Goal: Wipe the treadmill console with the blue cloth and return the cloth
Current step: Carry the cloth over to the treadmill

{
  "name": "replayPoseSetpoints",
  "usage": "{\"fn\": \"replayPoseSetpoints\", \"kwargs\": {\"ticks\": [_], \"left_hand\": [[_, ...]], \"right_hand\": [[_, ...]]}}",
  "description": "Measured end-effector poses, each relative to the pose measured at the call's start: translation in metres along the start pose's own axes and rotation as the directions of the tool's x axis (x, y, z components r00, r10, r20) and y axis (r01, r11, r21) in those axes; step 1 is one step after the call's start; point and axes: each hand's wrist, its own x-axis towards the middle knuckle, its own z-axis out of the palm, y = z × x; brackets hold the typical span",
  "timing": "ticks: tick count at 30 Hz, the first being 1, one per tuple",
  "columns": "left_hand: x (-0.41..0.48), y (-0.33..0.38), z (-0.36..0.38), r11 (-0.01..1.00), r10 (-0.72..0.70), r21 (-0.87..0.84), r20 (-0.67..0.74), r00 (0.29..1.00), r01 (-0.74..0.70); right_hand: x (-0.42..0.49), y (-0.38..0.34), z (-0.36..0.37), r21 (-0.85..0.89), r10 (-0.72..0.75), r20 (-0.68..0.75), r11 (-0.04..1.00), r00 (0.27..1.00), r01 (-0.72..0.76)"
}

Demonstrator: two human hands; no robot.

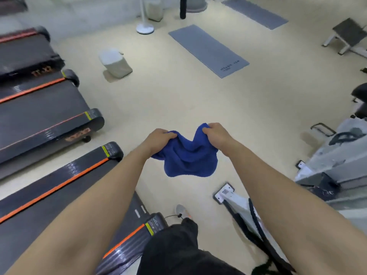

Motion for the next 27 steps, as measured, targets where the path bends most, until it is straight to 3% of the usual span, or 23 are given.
{"fn": "replayPoseSetpoints", "kwargs": {"ticks": [5,10,13,16,21,25,27], "left_hand": [[0.034,-0.016,-0.093,0.983,-0.104,-0.162,-0.103,0.989,0.086],[0.033,-0.054,-0.18,0.946,-0.196,-0.309,-0.309,0.931,0.097],[0.018,-0.083,-0.227,0.918,-0.282,-0.379,-0.412,0.866,0.118],[-0.006,-0.113,-0.272,0.871,-0.385,-0.476,-0.502,0.775,0.124],[-0.065,-0.149,-0.337,0.803,-0.54,-0.583,-0.625,0.564,0.122],[-0.122,-0.168,-0.367,0.715,-0.693,-0.689,-0.677,0.246,0.117],[-0.152,-0.177,-0.376,0.684,-0.728,-0.716,-0.682,0.075,0.139]], "right_hand": [[0.089,-0.097,0.076,-0.117,-0.086,0.225,0.986,0.971,0.115],[0.137,-0.186,0.172,-0.182,-0.179,0.414,0.944,0.893,0.274],[0.151,-0.232,0.232,-0.194,-0.249,0.531,0.895,0.81,0.402],[0.153,-0.277,0.295,-0.168,-0.315,0.705,0.797,0.636,0.581],[0.133,-0.358,0.403,-0.064,-0.256,0.922,0.639,0.29,0.767],[0.086,-0.415,0.479,0.095,-0.225,0.973,0.58,0.047,0.809],[0.057,-0.439,0.508,0.165,-0.243,0.97,0.556,-0.031,0.814]]}}
